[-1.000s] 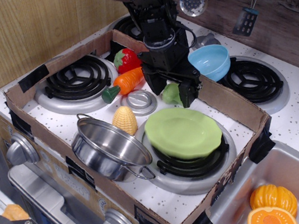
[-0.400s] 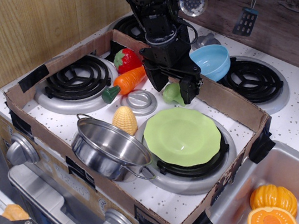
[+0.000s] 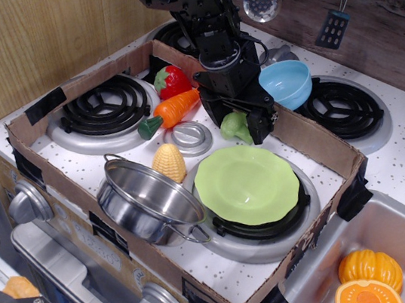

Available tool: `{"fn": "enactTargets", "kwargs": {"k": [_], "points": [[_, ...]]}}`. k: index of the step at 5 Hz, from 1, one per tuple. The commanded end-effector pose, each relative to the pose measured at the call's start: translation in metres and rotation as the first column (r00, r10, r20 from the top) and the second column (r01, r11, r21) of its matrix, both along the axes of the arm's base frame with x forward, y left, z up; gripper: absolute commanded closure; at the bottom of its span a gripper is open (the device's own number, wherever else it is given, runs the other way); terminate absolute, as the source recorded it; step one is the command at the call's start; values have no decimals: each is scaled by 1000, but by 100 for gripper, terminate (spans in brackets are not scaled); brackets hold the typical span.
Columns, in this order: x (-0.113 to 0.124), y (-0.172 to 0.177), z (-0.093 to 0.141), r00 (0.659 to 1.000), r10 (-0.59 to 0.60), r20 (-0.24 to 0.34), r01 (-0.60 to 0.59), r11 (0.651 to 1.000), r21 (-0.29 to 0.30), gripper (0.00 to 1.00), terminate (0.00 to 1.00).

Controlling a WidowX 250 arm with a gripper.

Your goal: Put broccoli in pot

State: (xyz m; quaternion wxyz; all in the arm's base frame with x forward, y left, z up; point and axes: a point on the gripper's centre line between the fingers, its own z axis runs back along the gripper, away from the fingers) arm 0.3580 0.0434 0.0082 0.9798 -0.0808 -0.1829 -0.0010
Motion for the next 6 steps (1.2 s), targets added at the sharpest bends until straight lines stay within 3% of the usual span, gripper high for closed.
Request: {"fn": "enactTargets", "kwargs": {"k": [1,2,4,5,6], "points": [[5,-2,12,998,-38,47,36,998,49,100,0],[5,-2,26,994,-64,87,55,993,102,100,0],[3,0,79,993,-82,86,59,969,239,100,0],[-7,2,98,996,-58,74,36,963,268,100,0],[-44,-2,105,999,4,36,-14,963,269,100,0]]}}
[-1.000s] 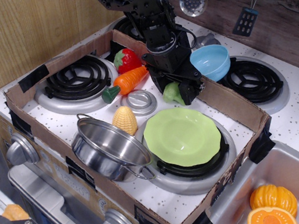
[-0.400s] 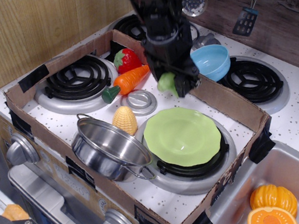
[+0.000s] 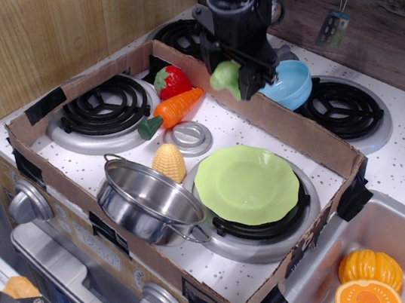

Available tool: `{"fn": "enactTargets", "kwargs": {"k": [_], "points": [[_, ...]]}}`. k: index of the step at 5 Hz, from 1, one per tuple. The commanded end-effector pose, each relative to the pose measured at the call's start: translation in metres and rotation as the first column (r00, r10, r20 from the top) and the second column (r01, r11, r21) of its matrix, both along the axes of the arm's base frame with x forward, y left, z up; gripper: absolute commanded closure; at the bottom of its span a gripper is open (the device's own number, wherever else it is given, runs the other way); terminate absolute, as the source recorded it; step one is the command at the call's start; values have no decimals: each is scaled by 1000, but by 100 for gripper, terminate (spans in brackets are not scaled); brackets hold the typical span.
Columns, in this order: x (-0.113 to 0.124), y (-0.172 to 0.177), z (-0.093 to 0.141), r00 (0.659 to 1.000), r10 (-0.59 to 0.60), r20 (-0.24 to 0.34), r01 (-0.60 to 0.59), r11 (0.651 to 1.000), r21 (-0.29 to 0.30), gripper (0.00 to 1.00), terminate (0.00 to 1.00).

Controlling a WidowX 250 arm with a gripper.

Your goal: Put broccoli in pot

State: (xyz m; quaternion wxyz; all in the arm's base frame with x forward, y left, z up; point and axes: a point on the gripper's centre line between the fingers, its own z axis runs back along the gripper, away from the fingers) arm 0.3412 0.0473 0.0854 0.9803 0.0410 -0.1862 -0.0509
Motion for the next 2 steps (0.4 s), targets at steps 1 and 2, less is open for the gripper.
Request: {"fn": "enactTargets", "kwargs": {"k": [1,2], "points": [[-68,-13,27,992,126,-4,-126,992,0,100,0],[-93,-17,21,987,160,-17,-160,987,-15,100,0]]}}
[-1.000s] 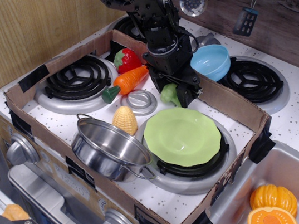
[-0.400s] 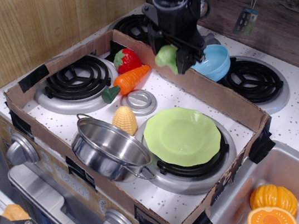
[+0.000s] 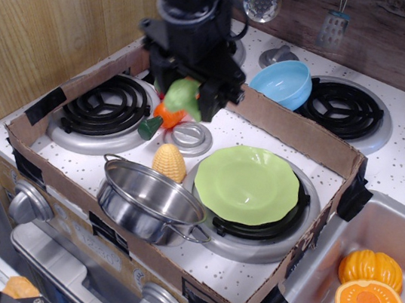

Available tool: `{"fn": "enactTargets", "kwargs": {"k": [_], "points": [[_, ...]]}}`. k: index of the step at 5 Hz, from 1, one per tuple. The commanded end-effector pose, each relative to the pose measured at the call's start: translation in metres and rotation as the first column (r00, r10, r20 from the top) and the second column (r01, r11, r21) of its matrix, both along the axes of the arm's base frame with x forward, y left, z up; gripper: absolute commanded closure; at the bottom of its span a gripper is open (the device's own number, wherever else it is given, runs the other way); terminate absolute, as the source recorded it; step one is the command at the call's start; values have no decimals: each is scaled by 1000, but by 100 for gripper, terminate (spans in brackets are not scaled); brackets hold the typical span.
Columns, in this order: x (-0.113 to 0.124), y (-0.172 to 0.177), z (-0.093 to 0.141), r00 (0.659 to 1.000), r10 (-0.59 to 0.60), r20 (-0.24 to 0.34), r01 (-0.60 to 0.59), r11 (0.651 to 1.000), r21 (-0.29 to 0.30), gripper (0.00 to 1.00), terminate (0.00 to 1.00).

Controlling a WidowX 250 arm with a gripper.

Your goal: Put broccoli in pot

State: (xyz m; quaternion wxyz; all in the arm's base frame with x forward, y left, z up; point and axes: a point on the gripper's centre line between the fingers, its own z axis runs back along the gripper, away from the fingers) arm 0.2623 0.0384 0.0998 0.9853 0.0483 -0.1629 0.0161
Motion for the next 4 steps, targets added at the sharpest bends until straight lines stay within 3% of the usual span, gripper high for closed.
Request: {"fn": "enactTargets", "kwargs": {"k": [1,2,3,4], "points": [[-35,-14,1,999,53,-11,-54,998,-17,100,0],[-49,-17,-12,996,47,-77,-54,994,-95,100,0],[-49,-18,-21,997,-2,-81,-9,992,-126,0,0],[-42,-15,-15,998,-29,-60,22,993,-113,0,100]]}}
